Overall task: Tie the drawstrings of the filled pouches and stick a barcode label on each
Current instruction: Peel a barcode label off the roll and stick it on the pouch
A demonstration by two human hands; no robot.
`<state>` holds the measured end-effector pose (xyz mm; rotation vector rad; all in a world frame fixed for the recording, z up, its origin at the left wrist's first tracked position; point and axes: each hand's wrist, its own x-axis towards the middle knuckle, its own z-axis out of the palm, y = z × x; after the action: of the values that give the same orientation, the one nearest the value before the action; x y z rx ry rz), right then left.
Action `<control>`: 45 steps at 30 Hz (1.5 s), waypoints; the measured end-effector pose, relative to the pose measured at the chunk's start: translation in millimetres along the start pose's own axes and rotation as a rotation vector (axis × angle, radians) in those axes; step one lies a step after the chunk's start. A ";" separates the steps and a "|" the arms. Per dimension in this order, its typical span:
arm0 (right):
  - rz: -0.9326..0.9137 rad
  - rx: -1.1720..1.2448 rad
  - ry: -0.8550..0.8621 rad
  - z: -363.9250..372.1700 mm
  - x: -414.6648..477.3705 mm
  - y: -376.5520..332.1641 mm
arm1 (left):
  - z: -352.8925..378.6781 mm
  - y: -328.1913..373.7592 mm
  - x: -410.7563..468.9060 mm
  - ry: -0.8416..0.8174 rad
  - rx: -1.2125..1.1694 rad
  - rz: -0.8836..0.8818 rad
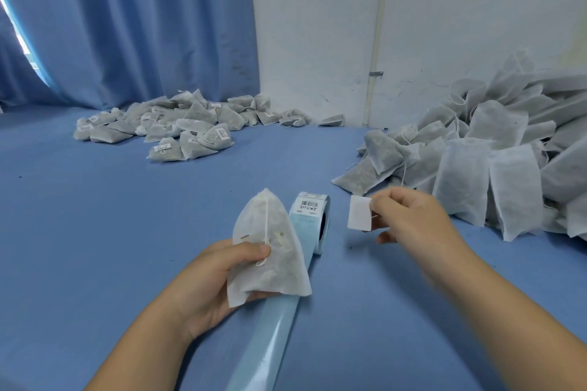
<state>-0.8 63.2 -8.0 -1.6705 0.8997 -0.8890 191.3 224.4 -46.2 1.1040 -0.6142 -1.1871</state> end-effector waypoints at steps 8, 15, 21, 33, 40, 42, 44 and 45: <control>-0.065 -0.040 0.040 -27.7 -9.2 6.2 | 11.3 9.2 -5.1 0.150 -0.053 0.202; -0.214 0.422 -0.055 -77.2 -19.6 -13.9 | 88.3 37.1 4.9 -0.086 0.180 0.179; -0.379 0.242 -0.174 -109.9 -30.0 -22.6 | 158.6 19.2 45.4 -0.181 0.550 0.150; -0.052 0.071 -0.166 -127.8 -12.4 23.7 | 180.3 -28.4 90.3 -0.379 0.469 -0.064; -0.010 0.138 -0.071 -121.1 -13.8 25.5 | 181.5 -32.5 89.1 -0.222 0.532 -0.064; -0.059 0.074 0.047 -120.3 -17.3 26.1 | 181.7 -33.5 88.3 -0.186 0.504 -0.069; -0.182 -0.032 0.197 -120.3 -21.2 26.3 | 180.9 -34.5 88.2 -0.177 0.466 -0.079; -0.265 -0.100 0.270 -119.8 -23.0 26.8 | 180.3 -34.7 88.0 -0.177 0.438 -0.089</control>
<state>-120.5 27.5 -9.3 -1.8114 0.9275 -1.2914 49.7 79.9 -22.6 1.4123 -1.0045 -1.2694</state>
